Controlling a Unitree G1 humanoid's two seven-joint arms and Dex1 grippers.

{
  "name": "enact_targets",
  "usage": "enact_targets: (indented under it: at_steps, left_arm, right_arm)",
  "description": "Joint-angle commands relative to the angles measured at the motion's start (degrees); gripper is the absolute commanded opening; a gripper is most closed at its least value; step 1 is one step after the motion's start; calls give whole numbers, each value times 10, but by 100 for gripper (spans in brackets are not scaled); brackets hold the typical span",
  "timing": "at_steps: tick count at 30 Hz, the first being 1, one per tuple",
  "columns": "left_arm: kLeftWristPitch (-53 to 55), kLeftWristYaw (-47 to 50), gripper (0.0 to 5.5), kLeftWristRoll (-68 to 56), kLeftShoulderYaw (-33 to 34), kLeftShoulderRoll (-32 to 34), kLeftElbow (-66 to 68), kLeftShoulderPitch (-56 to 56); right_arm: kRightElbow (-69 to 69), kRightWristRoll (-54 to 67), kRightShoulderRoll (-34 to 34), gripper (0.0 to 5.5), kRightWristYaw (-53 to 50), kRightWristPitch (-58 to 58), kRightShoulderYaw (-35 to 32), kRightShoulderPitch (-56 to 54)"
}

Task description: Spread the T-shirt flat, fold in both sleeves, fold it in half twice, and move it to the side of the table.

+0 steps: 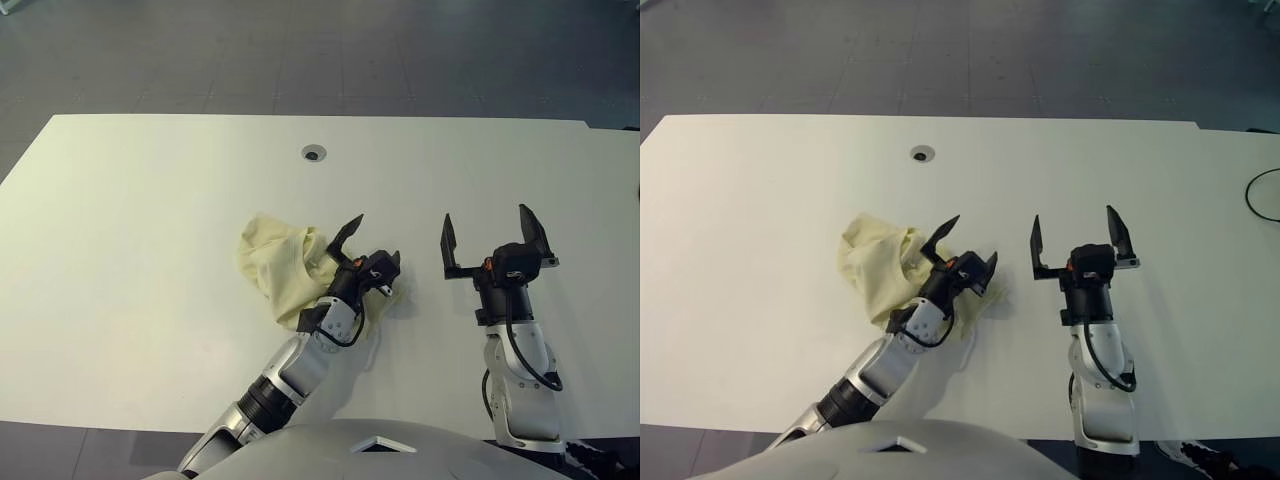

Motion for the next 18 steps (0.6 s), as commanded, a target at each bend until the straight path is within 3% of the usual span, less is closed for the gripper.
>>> enact_targets:
  at_steps: [1,4,7,12,18]
  left_arm:
    - [13,-20,539,-22,19,-69,-91,-58]
    - [26,-39,539,-50,61,-56,-142,-104]
    - [22,-59,539,-57,138,13,-149,-159]
    - [-79,-64,539,-42,259,198,-25,-163]
    - [-139,-86,539,-39,291,312,130,-148]
  right_arm:
    - [8,8,3,540,-2,-3,-7,-7]
    - [4,17,4,540,1,11,-8,-5]
    - [-11,-5,-21,540,20,60,4,3]
    - [-5,-97,-94,540,99,156,88,-4]
    - [-1,-131,-125,540,169,233,163,-32]
